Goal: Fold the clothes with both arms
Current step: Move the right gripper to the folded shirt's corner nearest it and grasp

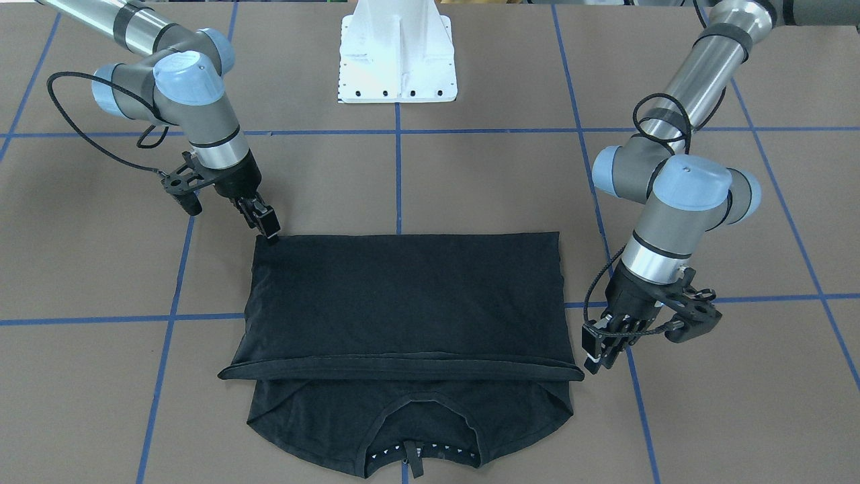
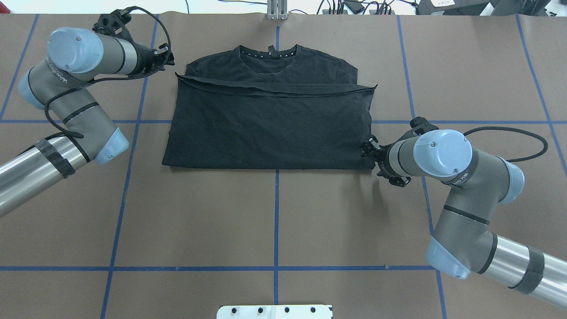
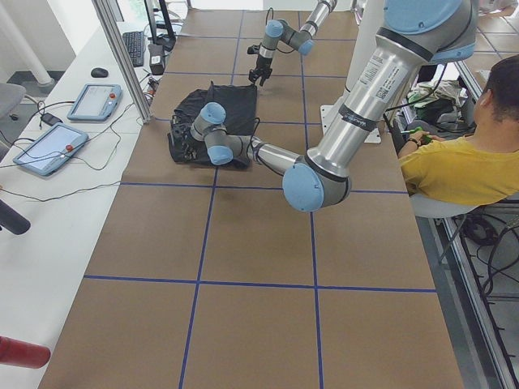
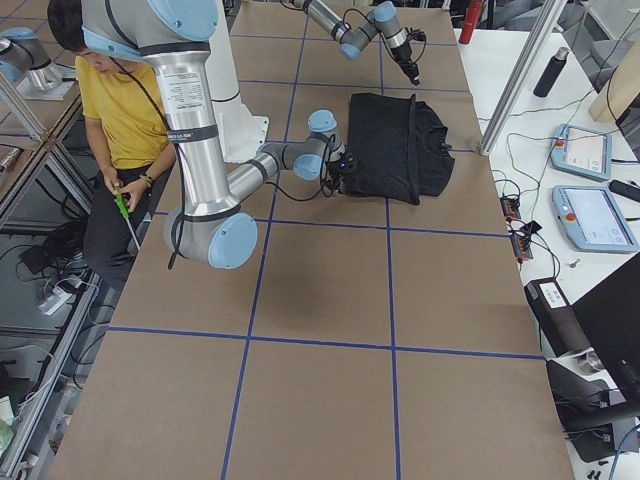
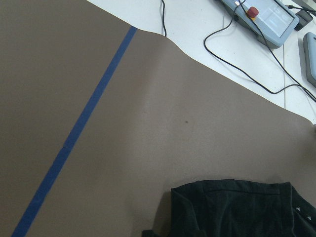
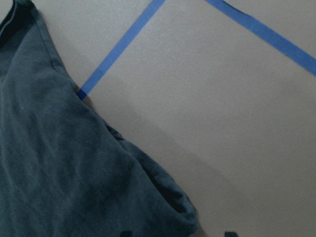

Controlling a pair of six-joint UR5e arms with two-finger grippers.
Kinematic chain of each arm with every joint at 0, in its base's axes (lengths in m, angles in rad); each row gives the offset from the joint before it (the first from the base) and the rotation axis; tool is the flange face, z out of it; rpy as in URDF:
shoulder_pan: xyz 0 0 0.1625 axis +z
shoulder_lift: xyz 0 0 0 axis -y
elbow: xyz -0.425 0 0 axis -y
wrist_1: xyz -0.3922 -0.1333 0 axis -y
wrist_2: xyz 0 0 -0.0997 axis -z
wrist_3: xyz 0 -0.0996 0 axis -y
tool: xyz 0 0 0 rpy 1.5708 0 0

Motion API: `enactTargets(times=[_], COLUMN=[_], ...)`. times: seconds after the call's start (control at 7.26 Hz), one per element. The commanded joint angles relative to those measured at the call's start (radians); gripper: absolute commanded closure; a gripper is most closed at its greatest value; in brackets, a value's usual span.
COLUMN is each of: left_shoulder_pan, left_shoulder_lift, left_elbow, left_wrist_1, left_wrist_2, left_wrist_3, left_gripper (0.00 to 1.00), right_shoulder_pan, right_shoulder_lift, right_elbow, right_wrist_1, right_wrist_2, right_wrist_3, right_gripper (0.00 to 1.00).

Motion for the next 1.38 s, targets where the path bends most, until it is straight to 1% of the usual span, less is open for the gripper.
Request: enactTargets(times=[0.0, 0.14, 0.28, 0.41, 0.55, 0.69, 0.96, 1.24], left_shoulder_pan=[0.000, 0.000, 0.000, 0.000, 0.000, 0.000, 0.000, 0.002], left_shoulder_lift=[0.006, 0.011, 0.011, 0.011, 0.011, 0.011, 0.011, 0.009], left_elbow=[0.001, 0.000, 0.001, 0.001, 0.000, 0.000, 0.000, 0.000], left_wrist_1=[0.000, 0.000, 0.000, 0.000, 0.000, 0.000, 0.000, 0.002], left_wrist_2=[0.000, 0.002, 0.002, 0.002, 0.002, 0.002, 0.002, 0.002], left_wrist_3=[0.005, 0.005, 0.005, 0.005, 0.005, 0.005, 0.005, 0.004], left_gripper=[0.60, 0.60, 0.60, 0.60, 0.60, 0.60, 0.60, 0.60], right_shoulder_pan=[-0.012, -0.012, -0.012, -0.012, -0.012, -0.012, -0.012, -0.009], right_shoulder_lift=[0.003, 0.003, 0.003, 0.003, 0.004, 0.003, 0.000, -0.013], right_elbow=[-0.011, -0.019, -0.022, -0.028, -0.027, -0.027, -0.022, 0.019], right_wrist_1=[0.000, 0.000, 0.000, 0.000, 0.000, 0.000, 0.002, 0.000], right_wrist_2=[-0.017, -0.017, -0.017, -0.017, -0.017, -0.017, -0.016, -0.011], right_wrist_3=[-0.002, -0.004, -0.004, -0.004, -0.001, -0.001, 0.001, 0.004], right_gripper=[0.33, 0.36, 0.43, 0.56, 0.95, 1.00, 1.00, 1.00])
